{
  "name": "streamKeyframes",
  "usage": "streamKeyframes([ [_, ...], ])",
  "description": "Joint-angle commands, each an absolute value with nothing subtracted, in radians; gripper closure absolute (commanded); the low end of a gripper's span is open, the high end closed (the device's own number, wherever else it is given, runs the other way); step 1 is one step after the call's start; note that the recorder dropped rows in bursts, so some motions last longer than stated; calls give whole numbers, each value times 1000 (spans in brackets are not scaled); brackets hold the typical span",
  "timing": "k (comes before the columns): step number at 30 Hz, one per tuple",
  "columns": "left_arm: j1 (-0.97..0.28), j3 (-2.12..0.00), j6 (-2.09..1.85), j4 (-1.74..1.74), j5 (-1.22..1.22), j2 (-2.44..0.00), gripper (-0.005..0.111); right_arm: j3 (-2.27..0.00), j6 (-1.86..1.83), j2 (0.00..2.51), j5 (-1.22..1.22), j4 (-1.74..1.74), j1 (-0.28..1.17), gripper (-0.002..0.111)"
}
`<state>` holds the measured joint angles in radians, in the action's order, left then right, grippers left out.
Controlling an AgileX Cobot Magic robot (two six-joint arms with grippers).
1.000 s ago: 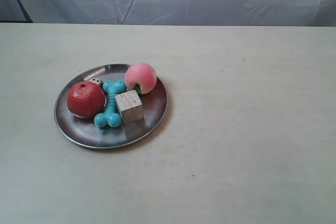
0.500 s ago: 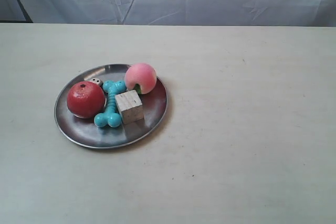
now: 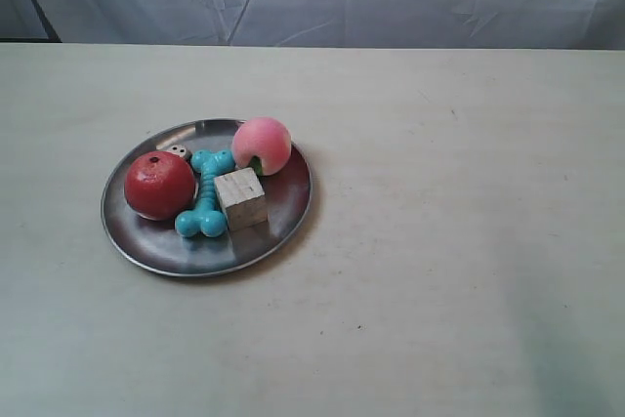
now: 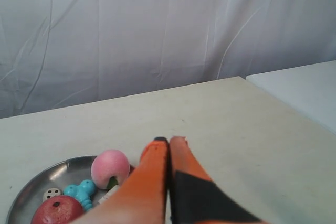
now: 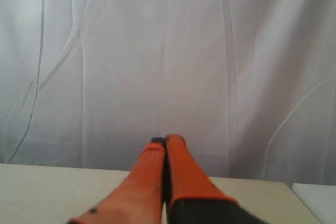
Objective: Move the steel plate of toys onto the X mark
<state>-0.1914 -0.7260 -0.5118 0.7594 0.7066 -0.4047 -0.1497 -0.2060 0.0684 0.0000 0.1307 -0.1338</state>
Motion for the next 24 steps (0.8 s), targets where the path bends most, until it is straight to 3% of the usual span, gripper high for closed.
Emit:
streamKeyframes([
  [1,-202,-725,-504,751,696,-398,107,-24,-209,0,-56,115,-139,108],
  [11,-202,-725,-508,716,676,-396,107,0,-209,0,119,118,-139,108],
  [24,-202,-725,-508,716,676,-396,107,0,-209,0,128,118,-139,108],
])
